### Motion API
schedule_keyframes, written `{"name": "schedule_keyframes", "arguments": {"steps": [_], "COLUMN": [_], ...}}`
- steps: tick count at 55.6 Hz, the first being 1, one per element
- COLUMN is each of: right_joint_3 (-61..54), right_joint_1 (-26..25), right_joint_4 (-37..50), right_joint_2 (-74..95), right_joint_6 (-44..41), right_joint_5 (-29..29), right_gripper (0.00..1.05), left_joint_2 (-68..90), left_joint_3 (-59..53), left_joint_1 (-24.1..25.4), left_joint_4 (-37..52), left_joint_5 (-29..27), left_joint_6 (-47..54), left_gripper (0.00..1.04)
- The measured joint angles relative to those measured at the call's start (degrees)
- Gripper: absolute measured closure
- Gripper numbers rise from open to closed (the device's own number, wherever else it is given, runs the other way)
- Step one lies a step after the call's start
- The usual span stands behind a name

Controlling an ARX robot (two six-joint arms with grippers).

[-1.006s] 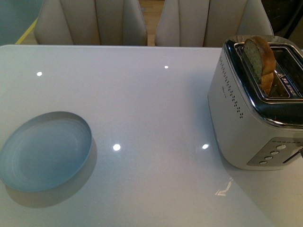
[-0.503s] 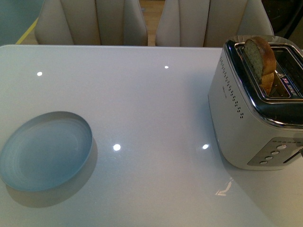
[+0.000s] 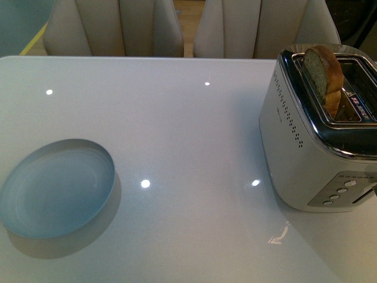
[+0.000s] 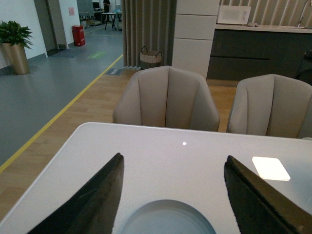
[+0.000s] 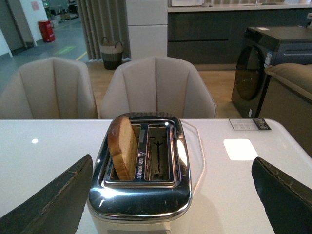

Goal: Left arm holds plate, right arm toasts bread

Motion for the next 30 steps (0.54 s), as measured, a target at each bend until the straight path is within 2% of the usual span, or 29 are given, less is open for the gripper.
{"name": "schedule_keyframes", "arguments": {"steps": [2,7,8,30], "right_joint_3": [0.00,0.02,0.00,0.00], "right_joint_1": [0.00,0.00,0.00,0.00], "right_joint_4": [0.00,0.00,0.00,0.00], "right_joint_2": [0.00,0.00,0.00,0.00], "right_joint_6": [0.00,0.00,0.00,0.00], "right_joint_5": [0.00,0.00,0.00,0.00], "right_gripper": [0.09,0.09,0.09,0.09], "left_joint_2": [0.00,0.00,0.00,0.00], "left_joint_3": [0.00,0.00,0.00,0.00], "left_joint_1": [0.00,0.00,0.00,0.00], "left_joint_4": [0.00,0.00,0.00,0.00], "left_joint_5": [0.00,-0.02,0.00,0.00], "left_joint_6": [0.00,0.02,0.09,0.11], "left_gripper": [0.31,0.07,0.06,0.07]}}
